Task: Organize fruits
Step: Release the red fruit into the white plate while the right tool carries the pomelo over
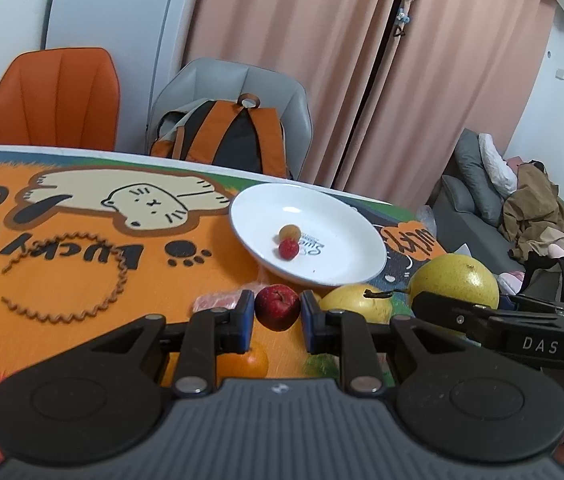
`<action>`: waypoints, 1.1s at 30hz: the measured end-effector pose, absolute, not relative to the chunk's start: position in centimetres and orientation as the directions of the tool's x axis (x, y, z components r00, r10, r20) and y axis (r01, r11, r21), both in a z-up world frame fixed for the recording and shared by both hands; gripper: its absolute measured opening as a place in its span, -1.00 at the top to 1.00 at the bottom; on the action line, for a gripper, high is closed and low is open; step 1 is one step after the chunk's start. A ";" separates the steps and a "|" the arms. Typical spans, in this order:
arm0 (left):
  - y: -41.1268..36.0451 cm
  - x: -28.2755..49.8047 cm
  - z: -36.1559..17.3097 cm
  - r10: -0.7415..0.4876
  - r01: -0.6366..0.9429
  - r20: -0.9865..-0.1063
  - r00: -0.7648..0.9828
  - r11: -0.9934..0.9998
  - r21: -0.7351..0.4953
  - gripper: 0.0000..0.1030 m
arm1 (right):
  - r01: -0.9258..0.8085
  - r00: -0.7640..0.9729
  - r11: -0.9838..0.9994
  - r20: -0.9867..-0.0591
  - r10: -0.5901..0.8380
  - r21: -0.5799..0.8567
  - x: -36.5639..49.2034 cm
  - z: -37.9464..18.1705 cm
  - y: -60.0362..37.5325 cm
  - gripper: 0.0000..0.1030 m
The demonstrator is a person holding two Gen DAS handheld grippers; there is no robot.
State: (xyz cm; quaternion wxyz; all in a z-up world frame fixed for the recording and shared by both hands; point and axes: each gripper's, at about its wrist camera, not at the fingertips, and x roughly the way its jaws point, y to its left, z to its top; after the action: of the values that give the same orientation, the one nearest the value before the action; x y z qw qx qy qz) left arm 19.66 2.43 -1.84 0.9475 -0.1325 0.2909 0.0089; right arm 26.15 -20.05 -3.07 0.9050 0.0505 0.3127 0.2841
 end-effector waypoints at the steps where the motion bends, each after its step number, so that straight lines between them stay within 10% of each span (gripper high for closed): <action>1: 2.4 19.9 -1.8 -0.063 -0.091 -0.553 0.831 0.965 -0.246 0.56 | -0.482 0.646 0.834 -0.534 0.545 0.268 26.3 -3.0 -20.1 -0.46; 33: 2.0 29.9 -3.5 -0.119 -0.031 -0.592 0.797 0.971 -0.236 0.56 | -0.440 0.665 0.857 -0.544 0.512 0.269 32.2 -4.3 -19.7 -0.46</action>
State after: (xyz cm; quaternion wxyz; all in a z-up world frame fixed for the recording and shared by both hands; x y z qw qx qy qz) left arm 29.91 2.03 -3.49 0.9405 -0.1176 0.3178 -0.0234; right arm 32.17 -19.67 -4.33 0.9105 0.0571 0.3153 0.2613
